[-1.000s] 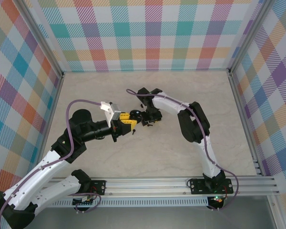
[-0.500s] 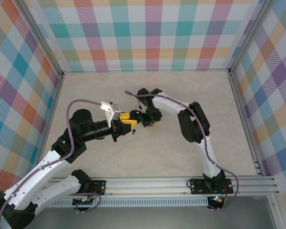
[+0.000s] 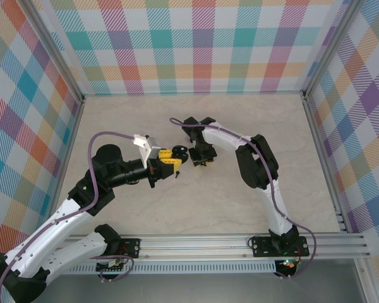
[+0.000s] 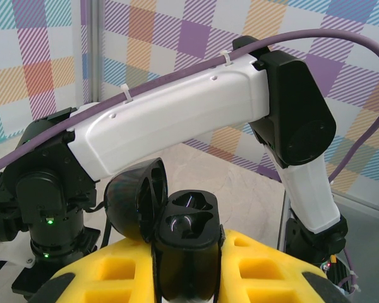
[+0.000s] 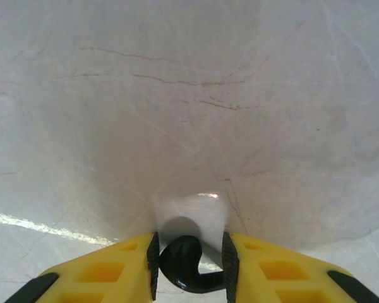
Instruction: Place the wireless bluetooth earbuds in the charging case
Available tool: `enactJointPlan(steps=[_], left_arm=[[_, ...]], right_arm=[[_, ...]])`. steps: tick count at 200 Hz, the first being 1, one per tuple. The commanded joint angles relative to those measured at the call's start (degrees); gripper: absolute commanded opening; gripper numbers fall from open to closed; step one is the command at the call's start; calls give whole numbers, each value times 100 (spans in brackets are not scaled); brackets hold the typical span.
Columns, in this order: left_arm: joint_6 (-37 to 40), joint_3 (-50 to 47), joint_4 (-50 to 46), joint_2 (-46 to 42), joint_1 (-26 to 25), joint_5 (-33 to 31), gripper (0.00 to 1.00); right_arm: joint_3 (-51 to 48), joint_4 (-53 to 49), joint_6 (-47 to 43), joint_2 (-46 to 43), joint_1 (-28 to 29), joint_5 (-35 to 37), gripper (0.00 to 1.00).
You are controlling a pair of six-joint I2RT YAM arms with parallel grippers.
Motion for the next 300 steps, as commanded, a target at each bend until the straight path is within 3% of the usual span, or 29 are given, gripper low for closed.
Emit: enactJointPlan(steps=[1,29,67,153,203,242,300], left_arm=[[-12,-25,69,-26,-39,85,7],[-14,-26,75,-25,-35,78,7],[-6,-34,86,-21,-39,68,7],[-3,-11,72,-47,-38,86,7],[16,-15,54,-56,-39,100,7],[16,-19,106,-48,-33,121,7],[22,-17,109,-23,-35,132,7]], right_arm=[[-36,-122,315,-96,-68,-58,38],[-73,30,-166,-169,-68,-338,42],[84,-373,-645,-28,-75,-334,37],[-134,-208,115,-151,-62,-1059,35],[-284,-137,248,-368,-60,-338,37],[-294,3,-267,-499,-53,-270,40],[226,-200,-473,-115,-53,-65,36]])
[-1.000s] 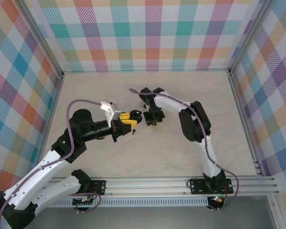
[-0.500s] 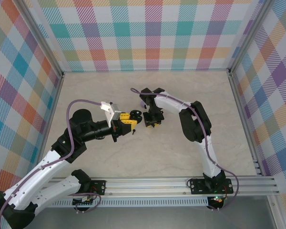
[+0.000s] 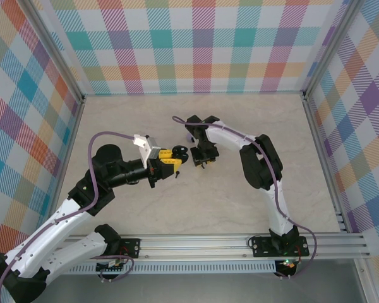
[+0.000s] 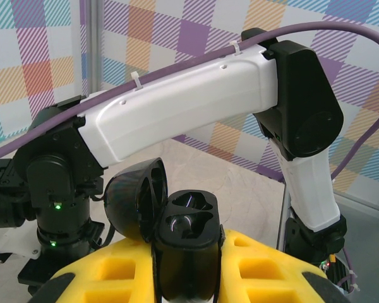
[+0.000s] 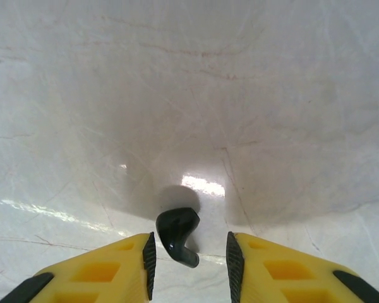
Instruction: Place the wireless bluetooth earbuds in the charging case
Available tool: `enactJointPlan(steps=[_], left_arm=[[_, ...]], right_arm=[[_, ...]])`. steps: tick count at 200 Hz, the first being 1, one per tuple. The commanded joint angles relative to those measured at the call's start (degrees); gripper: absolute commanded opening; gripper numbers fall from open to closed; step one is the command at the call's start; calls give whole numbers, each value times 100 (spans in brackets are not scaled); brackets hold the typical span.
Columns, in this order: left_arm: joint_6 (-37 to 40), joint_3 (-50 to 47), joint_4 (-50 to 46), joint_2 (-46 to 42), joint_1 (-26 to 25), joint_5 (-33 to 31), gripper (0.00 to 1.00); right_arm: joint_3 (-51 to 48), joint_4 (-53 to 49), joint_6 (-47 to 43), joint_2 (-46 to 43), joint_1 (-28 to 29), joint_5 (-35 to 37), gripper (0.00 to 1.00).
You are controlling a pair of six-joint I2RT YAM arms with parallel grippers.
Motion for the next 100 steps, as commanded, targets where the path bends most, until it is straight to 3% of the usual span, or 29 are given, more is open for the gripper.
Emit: enactJointPlan(steps=[1,100], left_arm=[[24,-17,114,-22,-31,120,7],[36,-26,53,-56,-37,85,7]], right_arm=[[353,-173,-168,152,17,181,36],[532,-247,-230,475,68,99,37]])
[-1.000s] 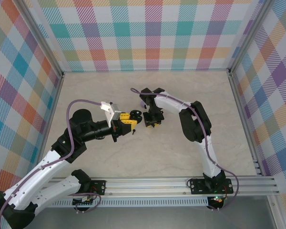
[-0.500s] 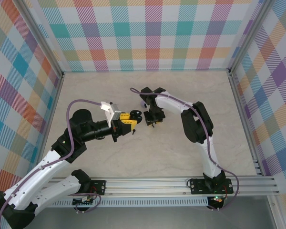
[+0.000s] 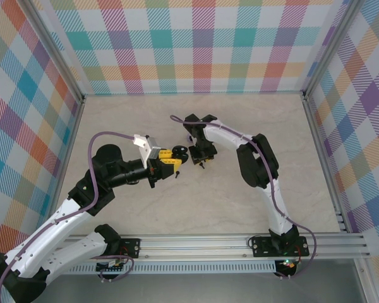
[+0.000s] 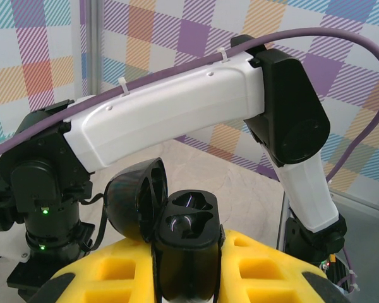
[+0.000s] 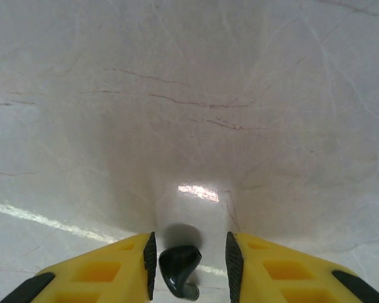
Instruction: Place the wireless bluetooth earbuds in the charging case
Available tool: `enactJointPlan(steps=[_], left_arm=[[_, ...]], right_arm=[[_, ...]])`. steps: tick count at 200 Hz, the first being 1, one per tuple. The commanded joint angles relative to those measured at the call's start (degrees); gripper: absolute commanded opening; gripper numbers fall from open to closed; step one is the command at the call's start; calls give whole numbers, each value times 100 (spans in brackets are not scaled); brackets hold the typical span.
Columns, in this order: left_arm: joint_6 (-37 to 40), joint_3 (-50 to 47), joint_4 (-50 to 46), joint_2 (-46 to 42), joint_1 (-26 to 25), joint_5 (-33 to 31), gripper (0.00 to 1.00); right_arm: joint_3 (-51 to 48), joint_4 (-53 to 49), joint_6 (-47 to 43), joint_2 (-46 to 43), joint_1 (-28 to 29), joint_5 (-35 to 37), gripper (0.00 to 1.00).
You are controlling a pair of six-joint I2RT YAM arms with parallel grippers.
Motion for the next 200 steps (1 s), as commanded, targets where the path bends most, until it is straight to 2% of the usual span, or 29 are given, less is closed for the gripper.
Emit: enactJointPlan(steps=[1,200], left_arm=[[37,-26,59,-56,-35,82,7],[49,-48,46,-66,-32,51,7]], right_arm=[[192,-186,-79,142,49,14,37],[227,-625,-147,301,146,-41,36]])
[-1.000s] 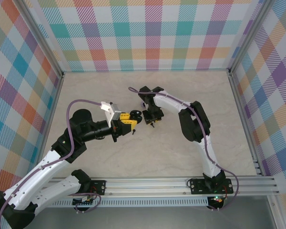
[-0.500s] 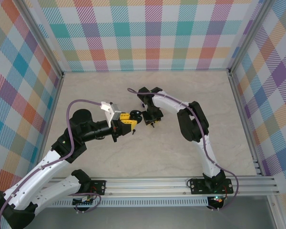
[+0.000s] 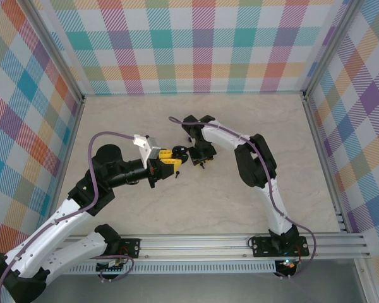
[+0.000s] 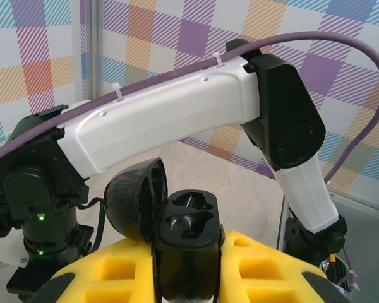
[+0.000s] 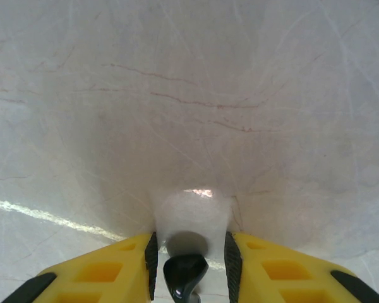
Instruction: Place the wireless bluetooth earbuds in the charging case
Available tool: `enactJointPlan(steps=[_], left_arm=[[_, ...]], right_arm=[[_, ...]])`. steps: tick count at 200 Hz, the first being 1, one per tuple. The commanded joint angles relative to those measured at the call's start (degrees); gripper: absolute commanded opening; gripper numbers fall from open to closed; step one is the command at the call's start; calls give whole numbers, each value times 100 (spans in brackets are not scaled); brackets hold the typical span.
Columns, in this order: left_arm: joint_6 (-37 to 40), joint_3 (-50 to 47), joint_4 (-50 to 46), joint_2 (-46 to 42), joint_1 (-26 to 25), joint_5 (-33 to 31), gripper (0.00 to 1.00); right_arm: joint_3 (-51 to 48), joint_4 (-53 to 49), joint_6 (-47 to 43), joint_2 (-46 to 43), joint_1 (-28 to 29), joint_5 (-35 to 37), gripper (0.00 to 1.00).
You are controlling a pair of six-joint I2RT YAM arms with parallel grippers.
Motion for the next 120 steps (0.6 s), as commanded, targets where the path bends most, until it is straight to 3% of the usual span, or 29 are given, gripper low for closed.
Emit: enactJointPlan(steps=[1,120], left_arm=[[47,-50,53,-63,-31,53,7],[50,-26,32,-45,-35,71,7]], right_arm=[[69,-440,-104,161,78,-104,36],[125,-251,199,262,100,49,35]])
